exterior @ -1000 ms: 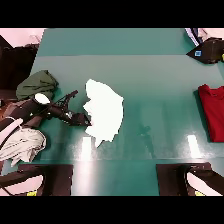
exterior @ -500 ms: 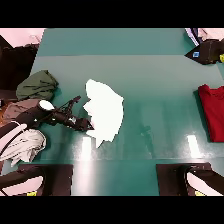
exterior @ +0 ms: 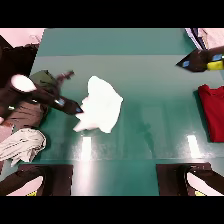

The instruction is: Fold the shirts.

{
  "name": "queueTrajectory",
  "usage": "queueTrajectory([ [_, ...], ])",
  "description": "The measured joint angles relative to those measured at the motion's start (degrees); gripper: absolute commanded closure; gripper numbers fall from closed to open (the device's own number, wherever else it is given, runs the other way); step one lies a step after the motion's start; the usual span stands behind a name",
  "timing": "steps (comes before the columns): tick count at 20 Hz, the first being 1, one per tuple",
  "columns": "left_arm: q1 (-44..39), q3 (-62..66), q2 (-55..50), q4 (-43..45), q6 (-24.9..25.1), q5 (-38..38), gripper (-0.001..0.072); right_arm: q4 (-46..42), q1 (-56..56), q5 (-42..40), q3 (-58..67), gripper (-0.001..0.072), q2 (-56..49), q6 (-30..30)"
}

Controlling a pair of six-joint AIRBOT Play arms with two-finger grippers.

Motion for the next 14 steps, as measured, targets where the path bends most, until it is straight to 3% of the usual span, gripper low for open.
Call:
queueTrajectory([
  [5,0.68,14.67,7.85,11.32,-3.26,-5.55,0.0682,12.79,2.56,-6.47,-12.96,0.0257,-7.08,-4.26],
  [10,0.79,18.51,9.64,14.43,-6.08,-6.84,0.0681,22.1,12.24,-18.75,-19.82,0.0258,-18.14,-8.7],
  [14,0.79,19.21,10.01,15.13,-7.67,-7.1,0.0682,26.53,21.05,-24.87,-17.44,0.0258,-27.8,-10.84],
])
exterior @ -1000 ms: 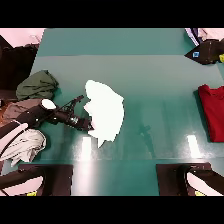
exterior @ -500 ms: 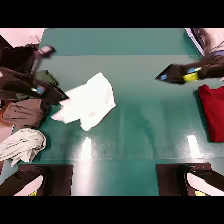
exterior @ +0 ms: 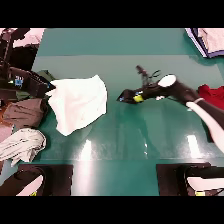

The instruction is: Fold the shirts.

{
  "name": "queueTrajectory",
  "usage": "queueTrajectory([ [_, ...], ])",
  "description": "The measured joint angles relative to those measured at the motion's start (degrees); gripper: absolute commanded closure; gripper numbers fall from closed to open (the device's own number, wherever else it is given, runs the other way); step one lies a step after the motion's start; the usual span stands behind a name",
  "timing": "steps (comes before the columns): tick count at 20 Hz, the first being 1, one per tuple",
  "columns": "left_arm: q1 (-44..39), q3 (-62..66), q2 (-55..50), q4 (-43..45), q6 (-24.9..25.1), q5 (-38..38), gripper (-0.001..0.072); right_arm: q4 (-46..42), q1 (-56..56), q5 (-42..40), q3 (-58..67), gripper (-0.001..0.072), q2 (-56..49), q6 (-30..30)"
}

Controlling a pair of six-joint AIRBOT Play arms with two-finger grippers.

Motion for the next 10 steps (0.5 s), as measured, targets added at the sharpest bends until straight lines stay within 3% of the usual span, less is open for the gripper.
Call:
queueTrajectory([
  [7,0.0,0.17,0.09,0.28,-0.81,-1.27,0.0682,2.08,6.75,-1.44,8.79,0.0266,-12.55,-0.57],
  [8,0.02,0.17,0.09,0.31,-0.81,-1.44,0.0682,2.49,7.04,-1.14,9.53,0.0368,-13.53,-0.46],
  [9,0.02,0.17,0.09,0.31,-0.83,-1.44,0.0682,2.54,7.39,-1.03,9.99,0.0654,-14.14,-0.46],
  [10,0.0,0.17,0.09,0.31,-0.83,-1.46,0.0682,2.38,7.67,-0.74,10.32,0.0695,-14.73,-0.31],
])
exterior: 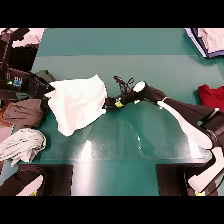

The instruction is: Fold the shirts.

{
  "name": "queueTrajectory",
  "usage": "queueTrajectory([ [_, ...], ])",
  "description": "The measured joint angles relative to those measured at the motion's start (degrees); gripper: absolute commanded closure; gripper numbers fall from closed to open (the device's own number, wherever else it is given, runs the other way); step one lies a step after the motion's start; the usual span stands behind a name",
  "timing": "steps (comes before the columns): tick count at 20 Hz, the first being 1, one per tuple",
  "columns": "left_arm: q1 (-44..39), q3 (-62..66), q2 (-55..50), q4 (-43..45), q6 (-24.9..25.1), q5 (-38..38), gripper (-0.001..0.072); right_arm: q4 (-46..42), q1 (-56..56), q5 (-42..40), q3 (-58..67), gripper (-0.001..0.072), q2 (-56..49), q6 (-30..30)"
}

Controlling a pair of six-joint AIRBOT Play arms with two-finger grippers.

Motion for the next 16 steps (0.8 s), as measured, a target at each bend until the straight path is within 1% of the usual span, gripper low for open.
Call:
queueTrajectory([
  [2,0.02,0.07,0.0,0.02,-0.02,-0.02,0.0682,-0.81,0.22,0.28,0.5,0.0696,-0.26,0.31],
  [4,0.02,0.7,0.02,0.33,-0.24,0.57,0.0682,-3.69,-0.09,1.44,0.7,0.0697,1.11,0.33],
  [7,0.02,4.85,0.07,1.53,-1.44,2.8,0.0682,-9.79,-3.21,2.86,0.85,0.0697,8.0,1.03],
  [9,0.02,9.46,0.07,1.46,-2.12,3.76,0.0682,-14.08,-6.38,4.44,0.96,0.0697,15.47,2.12],
  [11,0.04,14.47,0.07,-0.46,-2.51,4.17,0.0682,-18.8,-9.84,5.46,0.94,0.0698,24.59,3.3],
  [16,0.02,25.09,0.11,-11.15,-2.86,4.22,0.0682,-24.26,-16.52,6.97,2.05,0.0698,46.05,4.55],
])
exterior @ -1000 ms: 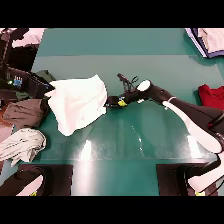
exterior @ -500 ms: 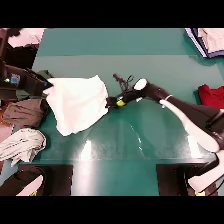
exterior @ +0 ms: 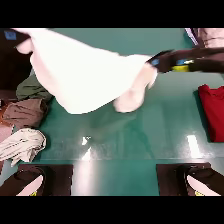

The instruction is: Fold the shirts.

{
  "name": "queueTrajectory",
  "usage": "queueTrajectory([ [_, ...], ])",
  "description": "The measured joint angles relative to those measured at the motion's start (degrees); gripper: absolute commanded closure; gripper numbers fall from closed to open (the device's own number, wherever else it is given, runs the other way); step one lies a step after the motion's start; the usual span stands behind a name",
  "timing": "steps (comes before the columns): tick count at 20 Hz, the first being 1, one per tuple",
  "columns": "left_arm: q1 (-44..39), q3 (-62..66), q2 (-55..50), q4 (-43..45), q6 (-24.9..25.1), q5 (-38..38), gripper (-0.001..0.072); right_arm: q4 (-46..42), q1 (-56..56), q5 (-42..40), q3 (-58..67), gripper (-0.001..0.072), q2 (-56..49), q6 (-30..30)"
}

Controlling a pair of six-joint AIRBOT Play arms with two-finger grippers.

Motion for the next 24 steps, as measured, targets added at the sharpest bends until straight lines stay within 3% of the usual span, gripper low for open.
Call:
queueTrajectory([
  [5,0.0,8.98,0.15,-8.31,-1.05,-3.04,0.0682,-2.91,-5.79,3.93,8.52,0.0698,12.66,0.39],
  [9,0.0,11.52,1.05,-11.17,-2.95,-7.1,0.0682,-3.56,-10.75,9.86,17.53,0.0698,15.37,0.98],
  [12,0.0,7.39,1.18,-10.08,-4.5,-12.98,0.0682,-3.52,-12.9,18.45,23.28,0.0698,12.76,3.26],
  [15,0.0,-4.92,1.11,-5.49,-4.87,-14.78,0.0682,-3.5,-13.68,28.24,24.2,0.0697,7.21,6.64],
  [19,0.0,-29.68,0.44,-0.87,-2.97,-4.0,0.0682,-3.54,-14.03,32.61,15.91,0.0697,-0.74,8.22],
  [24,0.02,-49.27,-5.46,0.76,-1.81,17.03,0.0681,-3.67,-14.01,25.46,2.71,0.0697,-10.51,6.75],
])
